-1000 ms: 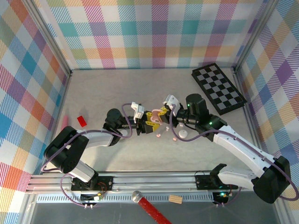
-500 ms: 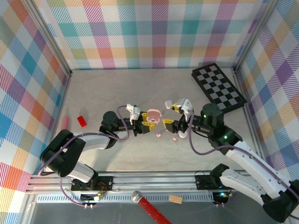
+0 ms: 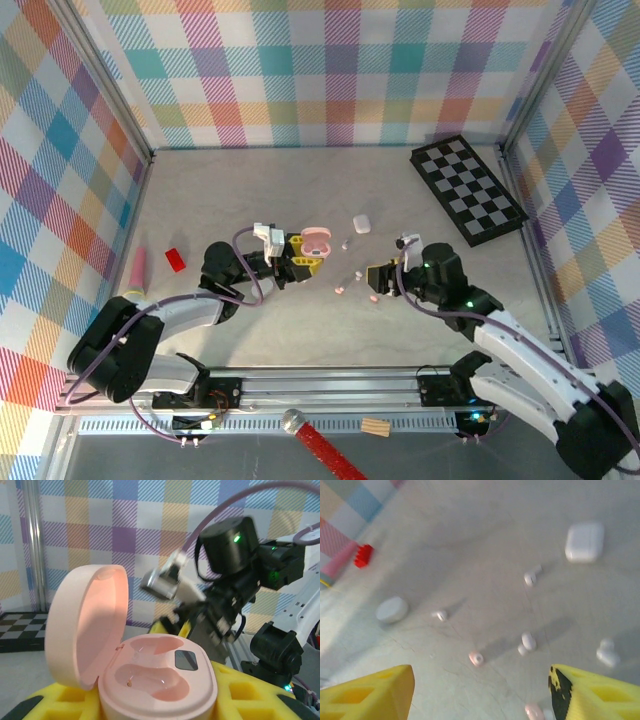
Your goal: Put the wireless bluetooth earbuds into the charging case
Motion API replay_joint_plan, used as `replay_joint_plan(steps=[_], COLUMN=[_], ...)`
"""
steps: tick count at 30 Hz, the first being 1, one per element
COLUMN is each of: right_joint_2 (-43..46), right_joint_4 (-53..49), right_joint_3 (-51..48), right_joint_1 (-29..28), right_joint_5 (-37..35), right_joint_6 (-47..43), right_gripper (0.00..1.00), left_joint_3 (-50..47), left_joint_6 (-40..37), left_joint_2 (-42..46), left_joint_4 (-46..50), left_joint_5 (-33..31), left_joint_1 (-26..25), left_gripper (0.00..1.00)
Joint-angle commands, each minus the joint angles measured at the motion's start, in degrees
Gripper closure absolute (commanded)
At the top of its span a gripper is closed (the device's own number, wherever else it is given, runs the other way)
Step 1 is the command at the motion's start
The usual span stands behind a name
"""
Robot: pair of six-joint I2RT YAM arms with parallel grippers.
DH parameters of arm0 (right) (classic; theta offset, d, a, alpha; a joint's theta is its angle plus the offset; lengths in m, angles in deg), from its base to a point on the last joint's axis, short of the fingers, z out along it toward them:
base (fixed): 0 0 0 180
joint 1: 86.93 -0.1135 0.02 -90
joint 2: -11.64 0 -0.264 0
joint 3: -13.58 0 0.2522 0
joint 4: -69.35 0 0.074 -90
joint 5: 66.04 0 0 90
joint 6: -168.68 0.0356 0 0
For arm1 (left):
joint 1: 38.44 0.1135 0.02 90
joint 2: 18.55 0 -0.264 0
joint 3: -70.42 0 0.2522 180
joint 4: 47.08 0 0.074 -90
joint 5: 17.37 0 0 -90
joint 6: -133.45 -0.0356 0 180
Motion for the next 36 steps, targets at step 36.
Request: replay_joint_plan(steps=[36], right_joint_2=[-47.8], right_joint_4=[-37.4], right_joint_3=[30.7], right_joint_1=[-20.4], right_joint_5=[-33.8], right_joint_6=[-18.9], right_gripper=[0.65], left_joint_3=[-1.7], left_joint_6=[-7.2], left_joint_2=[11.4], left_joint_4=[15.6], left_joint_5=[-9.4], left_joint_1=[12.1], left_gripper=[0.63])
